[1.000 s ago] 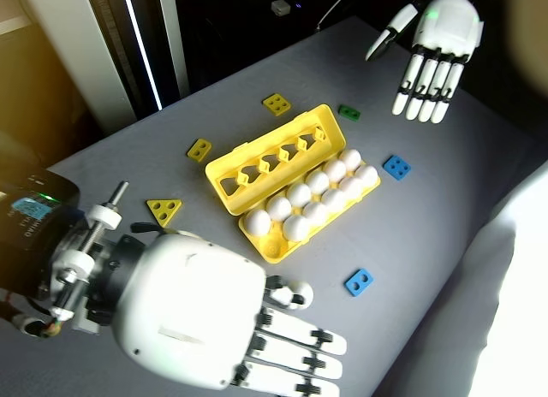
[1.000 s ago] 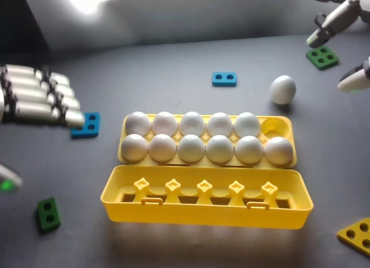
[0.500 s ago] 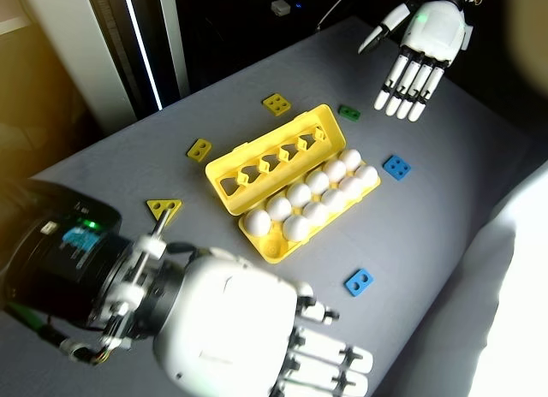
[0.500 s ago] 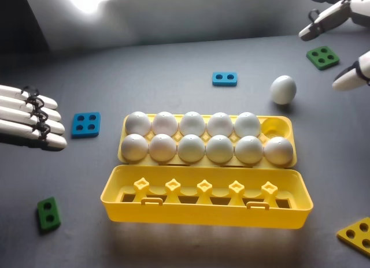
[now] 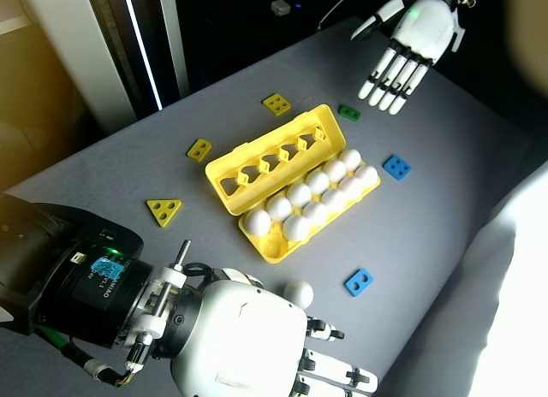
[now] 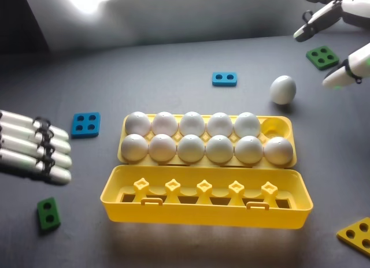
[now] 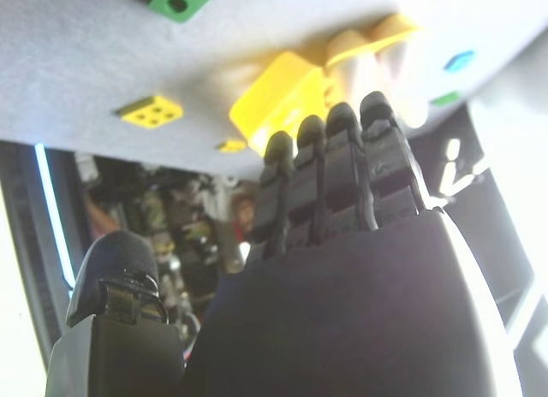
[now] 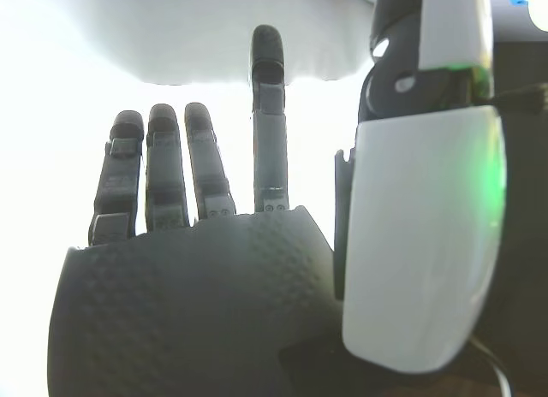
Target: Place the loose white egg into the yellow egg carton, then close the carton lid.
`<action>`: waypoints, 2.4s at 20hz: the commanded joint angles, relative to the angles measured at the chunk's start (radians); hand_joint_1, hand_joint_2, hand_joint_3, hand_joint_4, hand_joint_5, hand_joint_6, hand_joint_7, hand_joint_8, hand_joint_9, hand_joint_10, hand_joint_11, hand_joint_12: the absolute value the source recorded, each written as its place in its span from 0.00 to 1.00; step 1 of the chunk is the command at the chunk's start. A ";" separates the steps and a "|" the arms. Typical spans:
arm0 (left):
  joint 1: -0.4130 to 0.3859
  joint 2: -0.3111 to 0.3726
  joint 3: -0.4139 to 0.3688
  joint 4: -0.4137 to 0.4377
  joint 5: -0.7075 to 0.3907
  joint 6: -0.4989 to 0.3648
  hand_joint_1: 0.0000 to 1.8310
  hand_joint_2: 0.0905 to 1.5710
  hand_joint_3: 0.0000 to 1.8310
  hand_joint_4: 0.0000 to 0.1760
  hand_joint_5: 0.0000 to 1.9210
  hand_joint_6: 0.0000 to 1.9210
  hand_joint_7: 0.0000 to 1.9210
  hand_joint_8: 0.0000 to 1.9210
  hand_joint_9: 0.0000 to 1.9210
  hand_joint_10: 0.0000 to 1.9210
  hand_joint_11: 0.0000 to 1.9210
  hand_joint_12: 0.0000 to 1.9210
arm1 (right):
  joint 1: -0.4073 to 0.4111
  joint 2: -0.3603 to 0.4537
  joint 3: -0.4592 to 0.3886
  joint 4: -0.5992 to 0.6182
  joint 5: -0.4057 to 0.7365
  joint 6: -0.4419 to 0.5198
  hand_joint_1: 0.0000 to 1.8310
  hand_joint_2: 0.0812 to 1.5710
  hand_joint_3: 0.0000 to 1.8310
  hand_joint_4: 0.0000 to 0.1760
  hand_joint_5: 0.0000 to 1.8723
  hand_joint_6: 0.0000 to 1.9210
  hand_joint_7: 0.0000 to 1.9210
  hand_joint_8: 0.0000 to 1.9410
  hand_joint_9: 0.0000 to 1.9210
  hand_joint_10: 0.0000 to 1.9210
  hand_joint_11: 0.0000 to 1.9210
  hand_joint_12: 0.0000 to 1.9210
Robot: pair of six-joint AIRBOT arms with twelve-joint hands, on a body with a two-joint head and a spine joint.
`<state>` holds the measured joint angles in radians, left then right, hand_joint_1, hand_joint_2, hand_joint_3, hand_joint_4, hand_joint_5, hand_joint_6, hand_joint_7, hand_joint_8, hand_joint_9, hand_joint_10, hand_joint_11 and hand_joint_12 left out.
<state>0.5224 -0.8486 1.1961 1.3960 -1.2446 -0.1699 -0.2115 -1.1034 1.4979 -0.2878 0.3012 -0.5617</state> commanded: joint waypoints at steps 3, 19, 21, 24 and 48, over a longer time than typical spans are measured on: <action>0.016 0.004 0.001 -0.038 -0.065 0.028 0.00 0.72 0.00 0.00 0.05 0.00 0.04 0.00 0.01 0.00 0.00 0.00 | 0.003 0.005 0.007 0.043 0.095 0.006 0.51 0.47 0.00 1.00 0.37 0.01 0.00 0.00 0.00 0.00 0.00 0.00; 0.037 -0.021 0.003 -0.025 -0.078 0.061 0.00 0.72 0.00 0.00 0.07 0.00 0.07 0.00 0.05 0.00 0.03 0.02 | -0.045 -0.067 0.067 0.086 0.146 0.006 0.48 0.48 0.00 0.95 0.39 0.01 0.02 0.01 0.00 0.00 0.00 0.00; 0.037 -0.022 0.005 -0.025 -0.083 0.061 0.00 0.72 0.00 0.00 0.08 0.00 0.08 0.00 0.06 0.00 0.03 0.03 | -0.051 -0.076 0.076 0.094 0.147 0.006 0.48 0.49 0.00 0.98 0.38 0.01 0.01 0.00 0.00 0.00 0.00 0.00; 0.037 -0.024 0.010 -0.025 -0.084 0.061 0.00 0.72 0.00 0.00 0.07 0.00 0.08 0.00 0.06 0.00 0.03 0.03 | -0.065 -0.091 0.090 0.102 0.153 0.006 0.47 0.49 0.00 1.00 0.39 0.01 0.03 0.01 0.00 0.00 0.00 0.00; 0.044 -0.026 0.020 -0.021 -0.089 0.068 0.00 0.73 0.00 0.00 0.11 0.00 0.12 0.00 0.10 0.00 0.00 0.19 | -0.121 -0.159 0.152 0.128 0.202 0.003 0.49 0.49 0.00 1.00 0.39 0.00 0.00 0.00 0.00 0.00 0.00 0.00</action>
<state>0.5659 -0.8833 1.2049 1.4391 -1.2732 -0.1013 -0.3363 -1.2755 1.6444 -0.1799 0.3988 -0.5613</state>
